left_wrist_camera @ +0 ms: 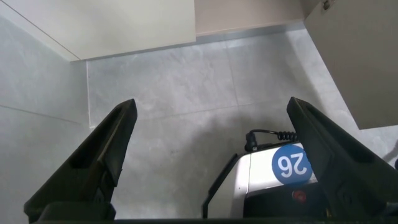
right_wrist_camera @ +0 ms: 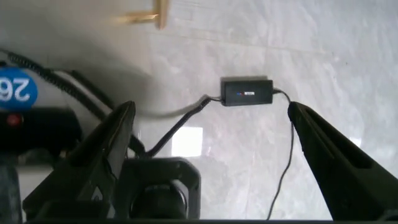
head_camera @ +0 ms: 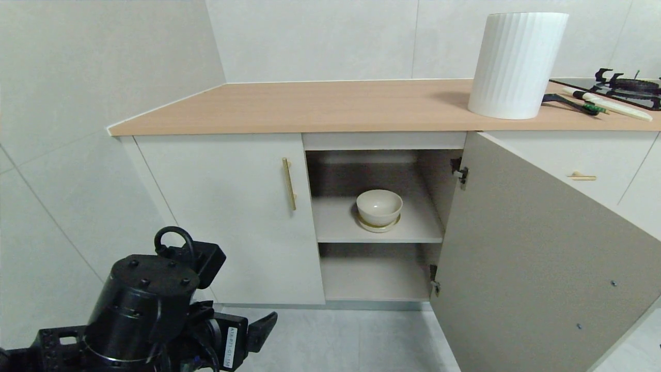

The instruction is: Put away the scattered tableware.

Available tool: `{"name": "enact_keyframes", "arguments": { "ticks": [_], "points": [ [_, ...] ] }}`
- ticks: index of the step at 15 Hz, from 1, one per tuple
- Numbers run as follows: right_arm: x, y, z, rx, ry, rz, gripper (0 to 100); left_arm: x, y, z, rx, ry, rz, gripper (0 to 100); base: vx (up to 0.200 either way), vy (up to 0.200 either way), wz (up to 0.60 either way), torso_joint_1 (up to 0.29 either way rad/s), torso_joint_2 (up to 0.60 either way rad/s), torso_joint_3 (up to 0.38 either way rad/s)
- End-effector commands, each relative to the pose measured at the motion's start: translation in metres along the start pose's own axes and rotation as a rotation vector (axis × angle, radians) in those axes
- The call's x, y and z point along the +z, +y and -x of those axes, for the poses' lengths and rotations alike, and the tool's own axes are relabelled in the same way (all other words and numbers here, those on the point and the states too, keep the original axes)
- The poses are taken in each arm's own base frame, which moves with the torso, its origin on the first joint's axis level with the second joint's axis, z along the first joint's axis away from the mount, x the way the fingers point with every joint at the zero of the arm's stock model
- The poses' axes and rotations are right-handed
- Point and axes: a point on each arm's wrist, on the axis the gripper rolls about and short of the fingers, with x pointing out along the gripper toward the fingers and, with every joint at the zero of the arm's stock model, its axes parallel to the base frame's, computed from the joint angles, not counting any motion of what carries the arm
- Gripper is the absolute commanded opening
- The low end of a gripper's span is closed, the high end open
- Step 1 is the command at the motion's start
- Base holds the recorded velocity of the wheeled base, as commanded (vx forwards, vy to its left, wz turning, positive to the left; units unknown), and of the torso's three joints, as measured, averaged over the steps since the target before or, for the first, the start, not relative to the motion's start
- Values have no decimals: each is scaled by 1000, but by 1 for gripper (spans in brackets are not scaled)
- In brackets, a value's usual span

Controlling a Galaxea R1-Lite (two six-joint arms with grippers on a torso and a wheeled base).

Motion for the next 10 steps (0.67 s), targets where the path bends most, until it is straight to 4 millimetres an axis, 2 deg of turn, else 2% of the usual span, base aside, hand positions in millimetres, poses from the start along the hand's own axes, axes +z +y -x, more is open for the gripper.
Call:
{"name": "enact_keyframes", "arguments": {
  "ticks": [1,6,10],
  "points": [
    [9,-10,-14,-46,43,-69,100,0,0,-1,1,3,-1,100,0,0,0,0,0,0],
    [22,-21,-29,-89,6,-135,100,0,0,0,1,1,0,100,0,0,0,0,0,0],
    [33,-23,-52,-88,-15,-154,100,0,0,0,1,1,0,100,0,0,0,0,0,0]
  ]
}}
